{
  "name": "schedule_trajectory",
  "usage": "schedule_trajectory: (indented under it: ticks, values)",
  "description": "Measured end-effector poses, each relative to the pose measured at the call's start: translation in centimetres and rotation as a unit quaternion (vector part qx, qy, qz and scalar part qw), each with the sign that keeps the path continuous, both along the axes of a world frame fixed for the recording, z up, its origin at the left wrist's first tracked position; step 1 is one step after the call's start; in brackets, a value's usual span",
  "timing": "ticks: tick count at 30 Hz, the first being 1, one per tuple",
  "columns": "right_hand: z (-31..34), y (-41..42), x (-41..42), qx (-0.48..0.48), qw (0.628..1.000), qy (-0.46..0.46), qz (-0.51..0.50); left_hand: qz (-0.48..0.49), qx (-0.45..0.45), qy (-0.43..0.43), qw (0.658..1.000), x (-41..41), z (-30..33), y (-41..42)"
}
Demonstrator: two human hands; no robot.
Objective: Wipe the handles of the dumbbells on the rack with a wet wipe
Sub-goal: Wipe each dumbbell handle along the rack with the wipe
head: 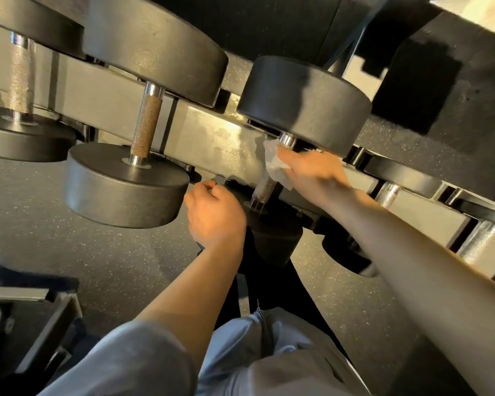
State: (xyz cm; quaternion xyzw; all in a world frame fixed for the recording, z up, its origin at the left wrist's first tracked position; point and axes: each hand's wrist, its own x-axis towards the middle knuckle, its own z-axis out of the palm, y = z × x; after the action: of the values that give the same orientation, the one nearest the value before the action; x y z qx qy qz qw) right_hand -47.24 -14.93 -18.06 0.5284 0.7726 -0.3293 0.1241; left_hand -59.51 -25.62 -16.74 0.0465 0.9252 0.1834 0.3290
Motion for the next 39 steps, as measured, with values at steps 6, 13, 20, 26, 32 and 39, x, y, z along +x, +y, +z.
schedule_trajectory:
  ticks: [6, 13, 20, 26, 32, 39]
  values:
    - [-0.5, -4.1, -0.3, -0.059, 0.983, 0.068, 0.16, -0.005, 0.001, 0.003, 1.0, 0.0, 0.0, -0.1]
    - [-0.6, -3.9, 0.2, 0.034, 0.982, 0.023, 0.186, -0.008, -0.006, 0.006, 1.0, 0.1, 0.1, 0.0]
    - [1.5, -6.2, 2.1, 0.008, 0.992, 0.087, 0.096, -0.01, -0.004, 0.007, 1.0, 0.0, 0.1, 0.0]
    - [2.9, -6.0, 3.4, -0.111, 0.94, 0.211, -0.245, -0.008, -0.002, 0.006, 1.0, 0.0, 0.1, 0.0]
    - [0.5, -5.2, 1.2, 0.148, 0.985, 0.091, -0.009, -0.002, 0.003, 0.008, 1.0, 0.0, 0.0, 0.0]
    - [0.0, -3.6, 0.6, 0.005, 0.995, 0.091, 0.05, -0.001, -0.006, 0.011, 1.0, 0.0, -0.3, 0.0]
